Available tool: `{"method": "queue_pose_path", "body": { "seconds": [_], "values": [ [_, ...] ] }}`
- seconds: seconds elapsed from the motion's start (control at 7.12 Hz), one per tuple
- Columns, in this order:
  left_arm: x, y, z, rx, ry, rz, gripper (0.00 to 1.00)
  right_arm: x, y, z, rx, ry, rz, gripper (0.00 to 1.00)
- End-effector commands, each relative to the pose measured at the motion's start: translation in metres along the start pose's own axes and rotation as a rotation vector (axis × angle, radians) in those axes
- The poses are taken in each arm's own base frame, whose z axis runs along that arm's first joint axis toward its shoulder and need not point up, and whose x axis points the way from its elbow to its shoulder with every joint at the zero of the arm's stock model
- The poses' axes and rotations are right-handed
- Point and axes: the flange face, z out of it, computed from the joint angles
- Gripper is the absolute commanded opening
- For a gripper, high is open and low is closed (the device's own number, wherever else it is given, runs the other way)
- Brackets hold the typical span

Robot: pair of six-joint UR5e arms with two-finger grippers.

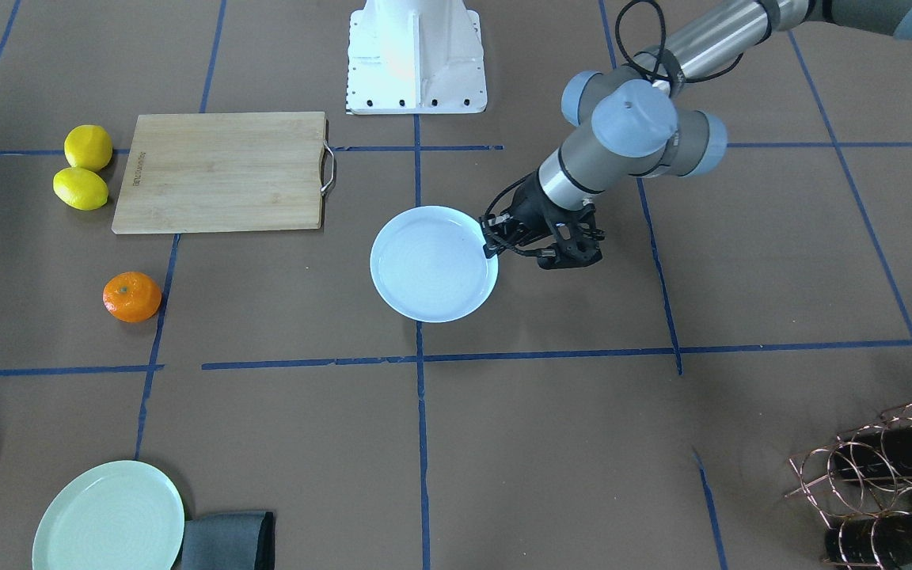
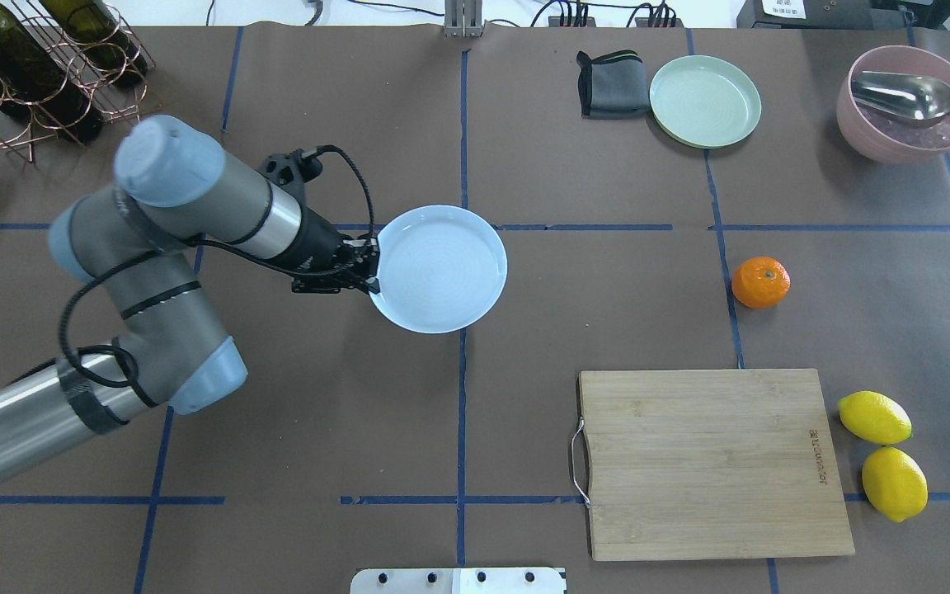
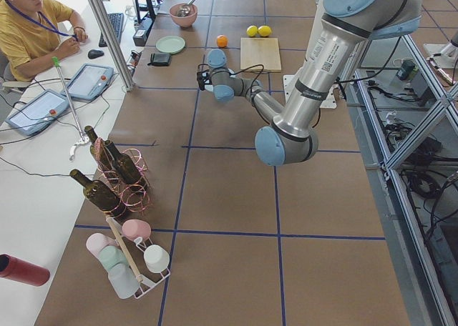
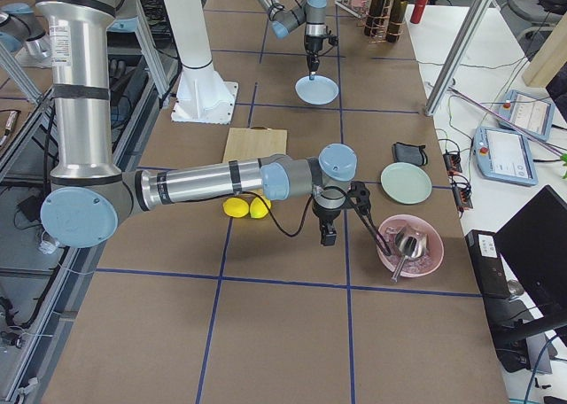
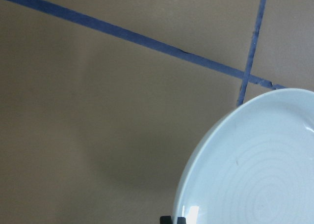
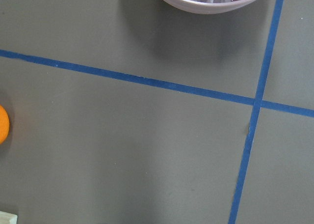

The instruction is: Pick orange to plate

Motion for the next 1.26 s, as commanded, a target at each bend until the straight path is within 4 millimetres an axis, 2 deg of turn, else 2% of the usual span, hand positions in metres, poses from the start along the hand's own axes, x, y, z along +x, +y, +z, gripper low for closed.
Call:
{"method": "queue_pose_path", "body": {
  "seconds": [0.0,0.42,0.56,0.7,0.84,0.98,1.12],
  "values": [
    [0.006,0.009,0.036,0.015,-0.042,-0.004,0.0,0.0,0.0,0.0,0.001,-0.001,-0.001,1.0],
    [0.003,0.018,0.045,0.0,-0.05,0.001,0.0,-0.007,-0.001,0.001,-0.002,-0.004,-0.01,1.0],
    [0.005,0.019,0.043,0.0,-0.039,0.005,0.38,-0.024,-0.006,0.01,-0.02,-0.028,0.012,1.0],
    [0.009,0.019,0.036,0.003,-0.026,0.009,0.46,-0.051,-0.012,0.017,0.006,-0.047,0.028,1.0],
    [0.013,0.02,0.028,0.007,-0.009,0.015,0.51,-0.082,-0.015,0.031,0.032,-0.074,0.073,1.0],
    [0.011,0.021,0.028,0.007,-0.01,0.015,0.53,-0.119,-0.016,0.05,0.062,-0.095,0.129,1.0],
    [0.011,0.02,0.027,0.009,-0.01,0.016,0.53,-0.145,-0.016,0.063,0.114,-0.092,0.172,1.0]
  ]
}}
